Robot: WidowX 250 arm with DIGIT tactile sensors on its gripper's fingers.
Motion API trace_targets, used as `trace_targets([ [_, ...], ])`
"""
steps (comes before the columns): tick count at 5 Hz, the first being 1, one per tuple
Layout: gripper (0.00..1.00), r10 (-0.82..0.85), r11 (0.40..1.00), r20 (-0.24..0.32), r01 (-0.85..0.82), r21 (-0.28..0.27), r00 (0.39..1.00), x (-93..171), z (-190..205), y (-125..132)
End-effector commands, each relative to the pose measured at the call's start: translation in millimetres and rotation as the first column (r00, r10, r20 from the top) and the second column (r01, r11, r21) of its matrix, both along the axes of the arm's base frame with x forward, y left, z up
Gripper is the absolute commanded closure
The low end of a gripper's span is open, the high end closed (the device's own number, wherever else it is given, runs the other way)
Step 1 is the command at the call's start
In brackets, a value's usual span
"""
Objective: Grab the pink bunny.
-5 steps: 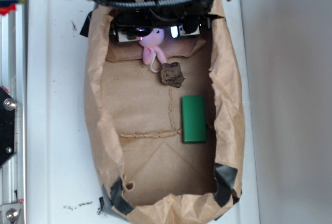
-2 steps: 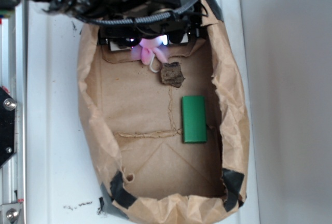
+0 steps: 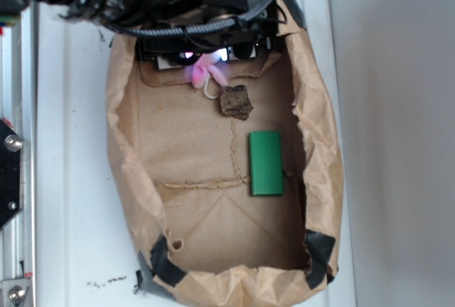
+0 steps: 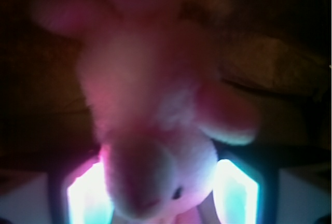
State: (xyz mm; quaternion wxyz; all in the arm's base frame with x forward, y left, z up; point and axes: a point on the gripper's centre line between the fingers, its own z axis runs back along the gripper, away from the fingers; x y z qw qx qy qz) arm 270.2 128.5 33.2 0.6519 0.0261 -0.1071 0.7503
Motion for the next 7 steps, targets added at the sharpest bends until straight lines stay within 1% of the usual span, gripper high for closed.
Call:
trace_targets([
  [1, 1.0, -0.018, 1.0, 0.043, 0.017, 0.021, 0.999, -5.4, 14.0, 2.9],
  [2, 1.0, -0.081, 0.996, 0.07, 0.078, 0.035, 0.994, -5.6, 19.3, 1.3],
  [3, 1.0, -0.263, 0.964, 0.115, 0.258, 0.058, 0.958, -3.8, 35.3, -5.5],
  [4, 1.0, -0.473, 0.876, 0.08, 0.458, 0.154, 0.878, -12.5, 51.0, -29.2],
  [5, 1.0, -0.598, 0.792, 0.087, 0.572, 0.214, 0.796, -13.0, 70.1, -51.1],
  [6, 1.0, -0.708, 0.691, 0.007, 0.691, 0.213, 0.706, -7.0, 82.4, -63.7],
  [7, 1.0, -0.804, 0.571, -0.069, 0.799, 0.188, 0.59, -1.4, 104.5, -66.2],
])
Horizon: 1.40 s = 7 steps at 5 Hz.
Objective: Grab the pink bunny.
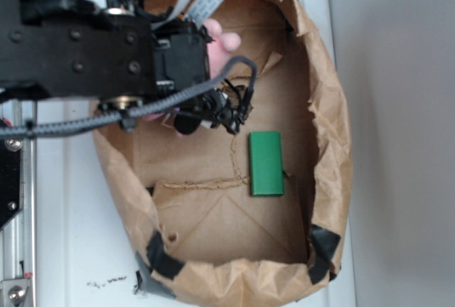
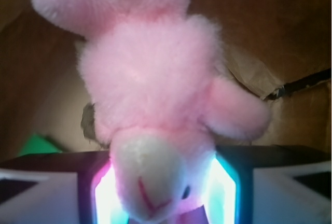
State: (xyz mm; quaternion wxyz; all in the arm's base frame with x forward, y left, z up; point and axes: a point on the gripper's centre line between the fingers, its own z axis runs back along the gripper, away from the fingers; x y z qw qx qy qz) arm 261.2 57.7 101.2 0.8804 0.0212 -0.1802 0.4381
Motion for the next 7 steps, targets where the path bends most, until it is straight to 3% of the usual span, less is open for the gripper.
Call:
trace_targets([
  [1, 1.0, -0.273, 0.962, -0.159, 0.273, -0.025, 0.949, 8.5, 54.9, 9.8],
  [2, 1.0, -0.36, 0.933, -0.152, 0.355, -0.062, 0.92, 8.4, 67.3, 12.1],
  [4, 1.0, -0.487, 0.873, -0.081, 0.483, -0.066, 0.869, -10.0, 87.5, 11.5],
  [5, 1.0, -0.467, 0.884, -0.047, 0.465, -0.041, 0.883, -8.7, 94.7, 8.9],
  [7, 1.0, -0.476, 0.879, -0.057, 0.473, -0.065, 0.877, -4.3, 98.1, 7.0],
])
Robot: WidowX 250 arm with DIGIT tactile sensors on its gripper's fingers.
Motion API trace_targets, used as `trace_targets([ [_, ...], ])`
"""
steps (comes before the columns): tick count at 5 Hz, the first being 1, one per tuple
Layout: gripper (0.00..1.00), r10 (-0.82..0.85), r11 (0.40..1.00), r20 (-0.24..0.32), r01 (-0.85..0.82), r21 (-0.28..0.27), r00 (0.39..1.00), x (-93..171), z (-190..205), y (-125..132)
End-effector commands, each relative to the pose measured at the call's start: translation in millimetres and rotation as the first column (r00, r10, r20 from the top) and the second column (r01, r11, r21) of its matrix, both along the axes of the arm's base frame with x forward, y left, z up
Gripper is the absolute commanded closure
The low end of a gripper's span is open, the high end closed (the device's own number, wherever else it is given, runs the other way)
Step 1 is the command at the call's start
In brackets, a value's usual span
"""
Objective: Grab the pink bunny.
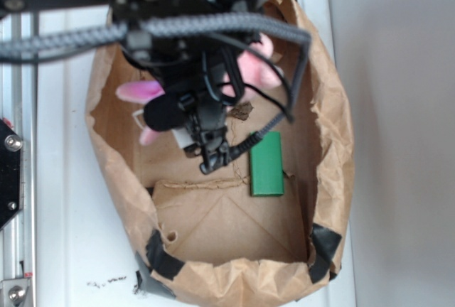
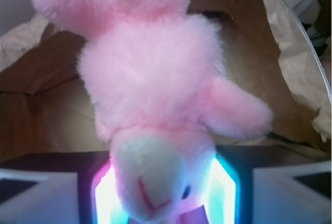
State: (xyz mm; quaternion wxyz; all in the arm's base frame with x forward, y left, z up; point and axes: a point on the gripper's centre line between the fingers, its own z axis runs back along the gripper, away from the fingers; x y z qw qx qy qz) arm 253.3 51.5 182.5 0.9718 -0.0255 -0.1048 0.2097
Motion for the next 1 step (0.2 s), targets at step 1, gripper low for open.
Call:
trace_targets([
  [1, 1.0, 0.048, 0.999, 0.115, -0.05, 0.011, 0.992, 6.3, 10.2, 12.9],
])
